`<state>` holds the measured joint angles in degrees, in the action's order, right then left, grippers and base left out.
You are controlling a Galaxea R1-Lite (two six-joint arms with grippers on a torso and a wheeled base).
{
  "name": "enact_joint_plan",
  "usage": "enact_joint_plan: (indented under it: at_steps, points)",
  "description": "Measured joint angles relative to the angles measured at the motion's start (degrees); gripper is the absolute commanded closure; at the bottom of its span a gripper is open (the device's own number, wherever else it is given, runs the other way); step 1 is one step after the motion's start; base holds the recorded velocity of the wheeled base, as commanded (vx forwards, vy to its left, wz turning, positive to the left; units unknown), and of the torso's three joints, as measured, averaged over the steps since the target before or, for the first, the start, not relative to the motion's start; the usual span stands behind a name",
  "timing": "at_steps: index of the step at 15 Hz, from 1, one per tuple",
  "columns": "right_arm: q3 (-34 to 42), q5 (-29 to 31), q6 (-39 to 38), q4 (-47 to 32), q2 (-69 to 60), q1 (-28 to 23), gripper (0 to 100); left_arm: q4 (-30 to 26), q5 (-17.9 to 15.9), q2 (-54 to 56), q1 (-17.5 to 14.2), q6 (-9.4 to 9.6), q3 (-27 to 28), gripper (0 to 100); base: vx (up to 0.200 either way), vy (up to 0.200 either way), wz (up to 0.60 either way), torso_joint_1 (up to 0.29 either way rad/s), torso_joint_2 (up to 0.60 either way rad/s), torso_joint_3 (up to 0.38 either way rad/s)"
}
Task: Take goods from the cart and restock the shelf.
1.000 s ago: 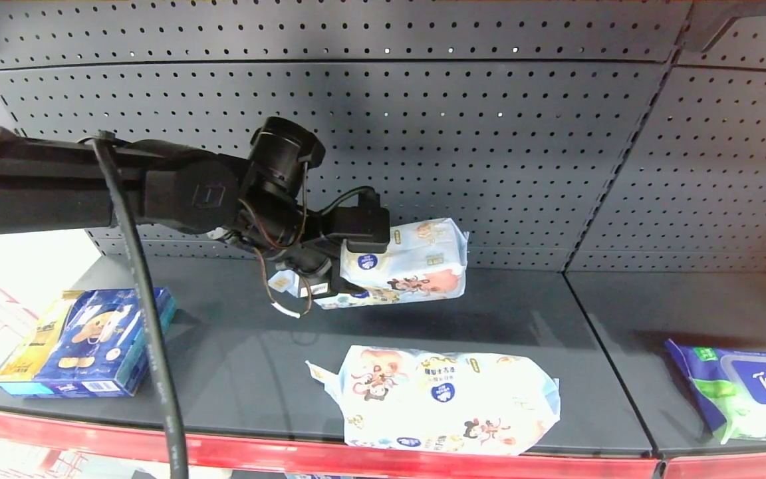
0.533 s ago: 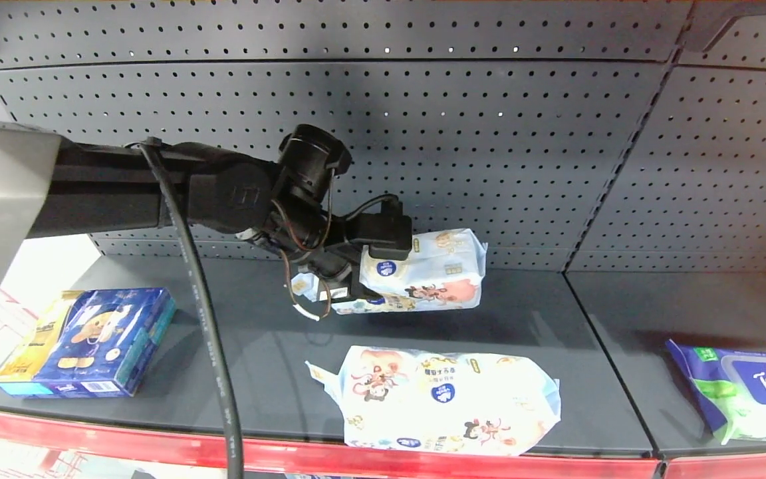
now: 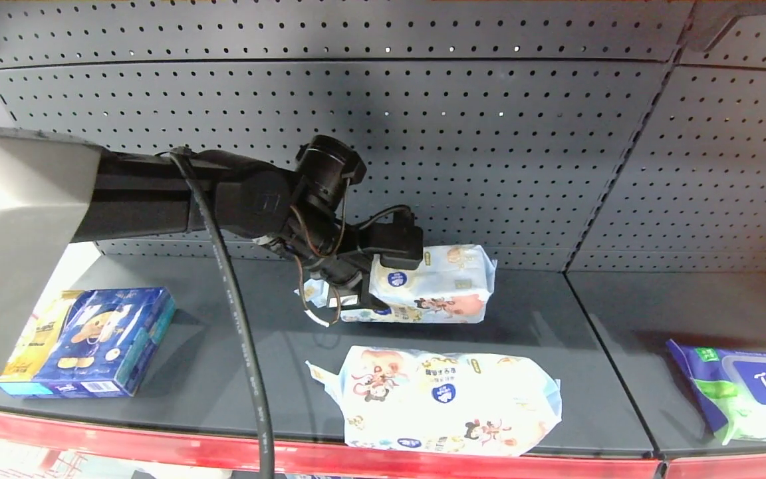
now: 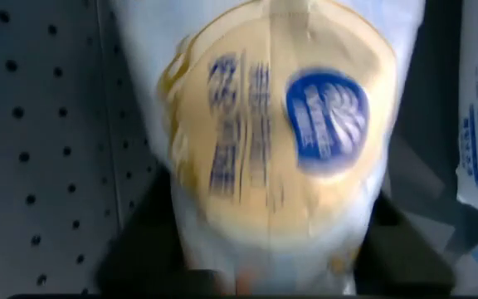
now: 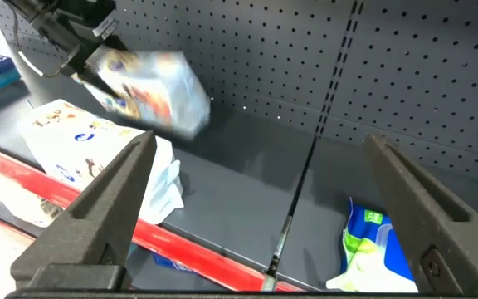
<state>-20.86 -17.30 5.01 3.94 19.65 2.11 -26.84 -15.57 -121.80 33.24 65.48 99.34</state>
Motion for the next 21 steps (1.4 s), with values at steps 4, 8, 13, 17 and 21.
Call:
enact_joint_plan:
  at_steps: [4, 8, 13, 17, 21]
  points:
    - [0.0, 0.0, 0.0, 0.0, 0.0, 0.0, 0, -0.2, -0.2, -0.5, -0.1, -0.06, 1.5, 0, 0.000, 0.000, 0.00, 0.000, 0.00, 0.000]
    - [0.4, 0.0, 0.1, 0.0, -0.1, 0.0, 0, -2.2, -0.3, 0.5, -1.2, -0.50, 3.5, 0, 0.000, 0.000, 0.00, 0.000, 0.00, 0.000]
    - [1.7, -0.1, 0.1, 0.0, 1.1, 0.0, 0, -6.8, -0.5, 8.7, -1.7, -10.98, -1.2, 0, 0.000, 0.000, 0.00, 0.000, 0.00, 0.000]
    - [1.3, 0.0, 0.1, 0.1, 2.5, 0.0, 0, -6.9, -0.4, 18.5, -1.5, -26.83, -11.7, 0, 0.000, 0.000, 0.00, 0.000, 0.00, 0.000]
    - [-2.8, 5.7, 0.0, 0.2, 8.3, -0.2, 0, -6.9, 0.8, 32.0, -1.4, -43.80, -25.6, 0, 0.000, 0.000, 0.00, 0.000, 0.00, 0.000]
